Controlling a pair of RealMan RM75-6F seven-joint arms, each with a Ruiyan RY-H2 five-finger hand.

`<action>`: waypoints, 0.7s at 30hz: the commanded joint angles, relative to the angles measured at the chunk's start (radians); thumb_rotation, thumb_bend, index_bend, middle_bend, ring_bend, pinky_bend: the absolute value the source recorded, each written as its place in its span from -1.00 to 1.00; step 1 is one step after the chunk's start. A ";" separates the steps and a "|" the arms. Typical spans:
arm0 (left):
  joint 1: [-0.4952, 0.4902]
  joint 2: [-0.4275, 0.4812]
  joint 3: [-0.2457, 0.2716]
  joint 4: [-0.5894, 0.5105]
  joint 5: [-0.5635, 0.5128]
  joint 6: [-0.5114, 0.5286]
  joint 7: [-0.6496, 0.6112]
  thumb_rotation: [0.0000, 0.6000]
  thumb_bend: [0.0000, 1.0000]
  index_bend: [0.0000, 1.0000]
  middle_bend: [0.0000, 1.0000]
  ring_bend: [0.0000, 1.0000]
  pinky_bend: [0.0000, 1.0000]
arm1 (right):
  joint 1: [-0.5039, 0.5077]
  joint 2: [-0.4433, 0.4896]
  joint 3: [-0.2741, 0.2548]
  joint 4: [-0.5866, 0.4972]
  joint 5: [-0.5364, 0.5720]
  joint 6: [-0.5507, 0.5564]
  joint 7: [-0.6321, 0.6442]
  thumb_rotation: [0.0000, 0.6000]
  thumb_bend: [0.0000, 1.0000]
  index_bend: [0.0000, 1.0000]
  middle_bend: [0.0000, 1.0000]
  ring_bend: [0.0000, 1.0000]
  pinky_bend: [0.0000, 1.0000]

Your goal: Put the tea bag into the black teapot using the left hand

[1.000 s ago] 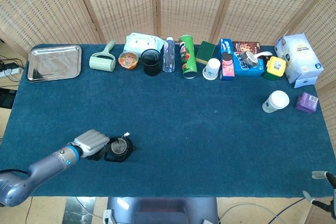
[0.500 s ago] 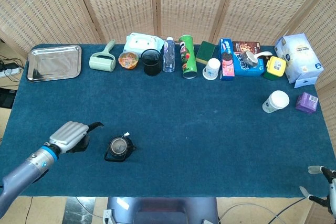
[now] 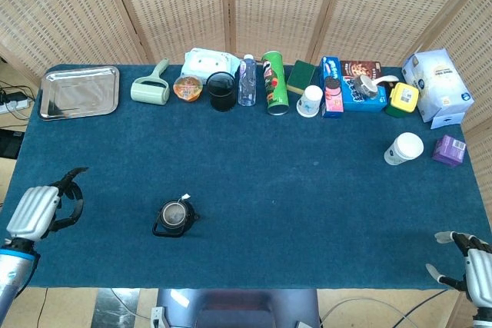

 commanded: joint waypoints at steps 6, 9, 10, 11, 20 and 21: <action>0.188 -0.077 0.007 0.063 0.059 0.204 0.003 1.00 0.15 -0.68 -0.19 -0.38 -0.16 | 0.005 0.010 -0.018 -0.051 -0.060 0.046 -0.074 1.00 -0.56 -0.28 -0.21 -0.43 -0.54; 0.219 -0.077 0.015 0.059 0.075 0.218 -0.007 1.00 0.31 -0.68 -0.20 -0.39 -0.18 | 0.009 0.003 -0.017 -0.043 -0.063 0.051 -0.064 1.00 -0.56 -0.28 -0.21 -0.43 -0.54; 0.227 -0.077 0.017 0.060 0.081 0.221 -0.002 1.00 0.32 -0.68 -0.20 -0.39 -0.19 | 0.010 -0.001 -0.015 -0.035 -0.067 0.057 -0.056 1.00 -0.56 -0.28 -0.21 -0.43 -0.54; 0.236 -0.077 0.018 0.060 0.087 0.223 -0.002 1.00 0.32 -0.68 -0.20 -0.40 -0.20 | 0.011 -0.007 -0.013 -0.023 -0.073 0.067 -0.047 1.00 -0.57 -0.28 -0.21 -0.44 -0.55; 0.272 -0.075 -0.018 0.036 0.104 0.232 0.002 1.00 0.25 -0.62 -0.20 -0.41 -0.21 | 0.010 -0.022 -0.019 0.020 -0.075 0.082 -0.002 1.00 -0.56 -0.28 -0.21 -0.44 -0.56; 0.275 -0.075 -0.021 0.034 0.108 0.232 0.004 1.00 0.25 -0.62 -0.20 -0.41 -0.21 | 0.010 -0.022 -0.020 0.022 -0.072 0.080 0.002 1.00 -0.56 -0.28 -0.21 -0.44 -0.56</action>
